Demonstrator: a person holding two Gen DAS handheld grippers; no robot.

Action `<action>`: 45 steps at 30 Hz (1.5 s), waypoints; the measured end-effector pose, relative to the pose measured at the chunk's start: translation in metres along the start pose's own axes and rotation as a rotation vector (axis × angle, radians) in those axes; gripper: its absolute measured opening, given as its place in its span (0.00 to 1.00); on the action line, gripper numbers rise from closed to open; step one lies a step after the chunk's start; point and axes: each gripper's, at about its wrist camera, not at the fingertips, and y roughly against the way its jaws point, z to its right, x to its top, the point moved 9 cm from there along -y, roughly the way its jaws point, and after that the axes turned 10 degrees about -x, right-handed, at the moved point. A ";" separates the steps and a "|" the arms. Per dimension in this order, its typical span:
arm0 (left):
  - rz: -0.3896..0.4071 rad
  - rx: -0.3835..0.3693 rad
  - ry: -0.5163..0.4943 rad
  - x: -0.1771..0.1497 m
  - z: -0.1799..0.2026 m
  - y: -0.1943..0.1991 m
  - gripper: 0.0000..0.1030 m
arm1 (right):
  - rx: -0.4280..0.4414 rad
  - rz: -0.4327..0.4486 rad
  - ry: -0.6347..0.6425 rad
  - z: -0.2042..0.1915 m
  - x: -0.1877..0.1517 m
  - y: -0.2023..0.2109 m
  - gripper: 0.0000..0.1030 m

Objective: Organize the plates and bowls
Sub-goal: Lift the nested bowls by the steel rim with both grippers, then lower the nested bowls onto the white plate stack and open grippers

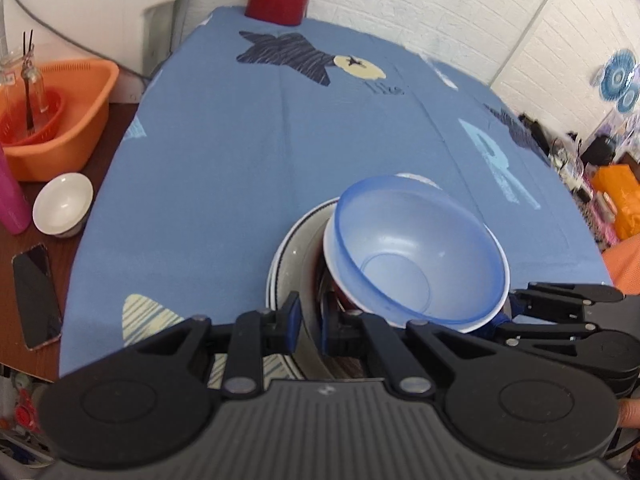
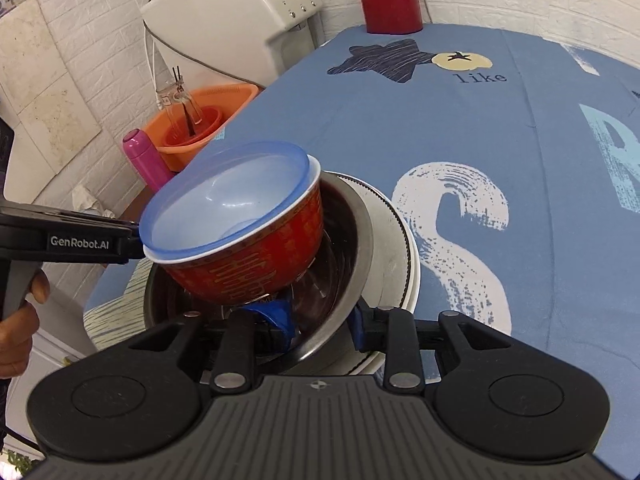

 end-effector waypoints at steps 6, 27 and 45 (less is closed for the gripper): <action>0.028 -0.053 0.053 -0.003 -0.007 0.003 0.06 | -0.089 0.072 -0.040 0.005 -0.002 0.009 0.13; 0.149 0.038 0.041 -0.007 0.012 0.039 0.55 | -0.031 0.201 -0.200 0.028 -0.015 0.056 0.19; 0.418 0.275 -0.145 -0.079 0.130 0.067 0.61 | -0.117 0.393 -0.570 0.104 -0.107 0.101 0.22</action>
